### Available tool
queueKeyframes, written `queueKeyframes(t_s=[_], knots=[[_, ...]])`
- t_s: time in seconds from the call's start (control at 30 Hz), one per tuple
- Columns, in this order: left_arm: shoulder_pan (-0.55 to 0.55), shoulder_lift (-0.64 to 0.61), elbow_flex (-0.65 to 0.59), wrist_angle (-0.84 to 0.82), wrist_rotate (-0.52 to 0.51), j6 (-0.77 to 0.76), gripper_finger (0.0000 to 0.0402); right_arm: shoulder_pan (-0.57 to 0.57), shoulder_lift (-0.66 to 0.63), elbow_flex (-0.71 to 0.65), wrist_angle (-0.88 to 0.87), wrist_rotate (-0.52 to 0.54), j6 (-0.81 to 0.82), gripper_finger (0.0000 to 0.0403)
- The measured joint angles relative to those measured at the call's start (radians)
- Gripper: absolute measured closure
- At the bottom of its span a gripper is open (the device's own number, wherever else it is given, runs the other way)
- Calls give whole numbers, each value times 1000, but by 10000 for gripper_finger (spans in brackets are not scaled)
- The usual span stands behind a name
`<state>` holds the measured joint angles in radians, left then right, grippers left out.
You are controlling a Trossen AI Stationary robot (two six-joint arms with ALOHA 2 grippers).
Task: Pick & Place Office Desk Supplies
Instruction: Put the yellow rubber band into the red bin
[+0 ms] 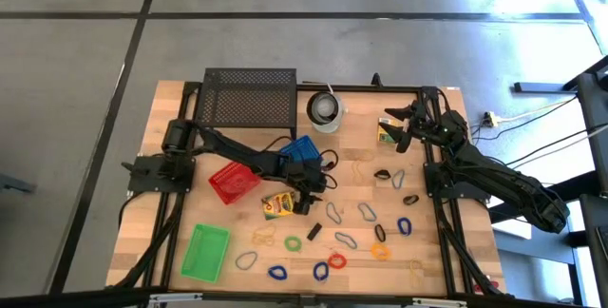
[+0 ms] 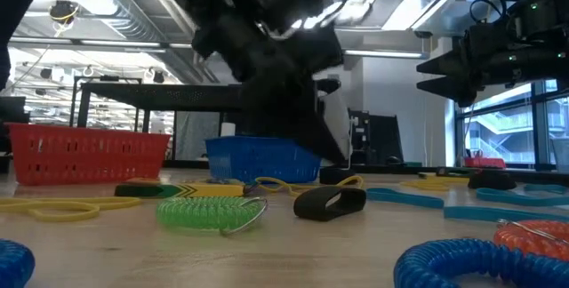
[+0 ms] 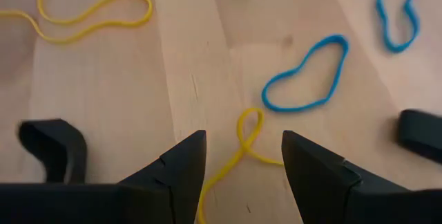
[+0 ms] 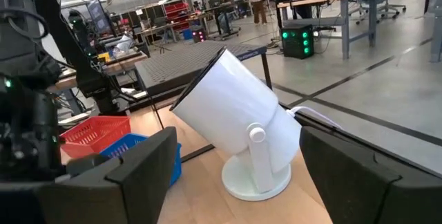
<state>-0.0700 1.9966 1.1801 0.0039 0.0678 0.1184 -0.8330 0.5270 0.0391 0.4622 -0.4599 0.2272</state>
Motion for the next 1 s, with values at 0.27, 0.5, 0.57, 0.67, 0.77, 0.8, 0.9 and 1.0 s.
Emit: queueKeyframes(t_s=[0.27, 0.5, 0.57, 0.67, 0.77, 0.8, 0.9, 1.0], knots=[[-9, 59, 0, 107, 7, 3, 217, 0, 0, 0, -1, 0, 1, 92], [-10, 86, 2, 89, -7, -17, 217, 0, 0, 0, -22, -1, 35, 92], [-18, 81, 2, 82, -30, -15, 222, 0, 0, 0, -21, -1, 28, 92], [-31, 73, 1, 75, -61, 31, 242, 0, 0, 0, -22, -1, 26, 92], [-41, 74, 27, 34, -75, 44, 279, 0, 0, 0, -22, -1, 26, 92], [-43, 75, 37, 16, -76, 47, 294, 0, 0, 0, -22, -1, 26, 92], [-42, 75, 57, -32, -80, 66, 340, 0, 0, 0, -22, -1, 19, 92], [-42, 75, 76, -66, -91, 69, 384, 0, 0, 0, -22, -1, 19, 92]])
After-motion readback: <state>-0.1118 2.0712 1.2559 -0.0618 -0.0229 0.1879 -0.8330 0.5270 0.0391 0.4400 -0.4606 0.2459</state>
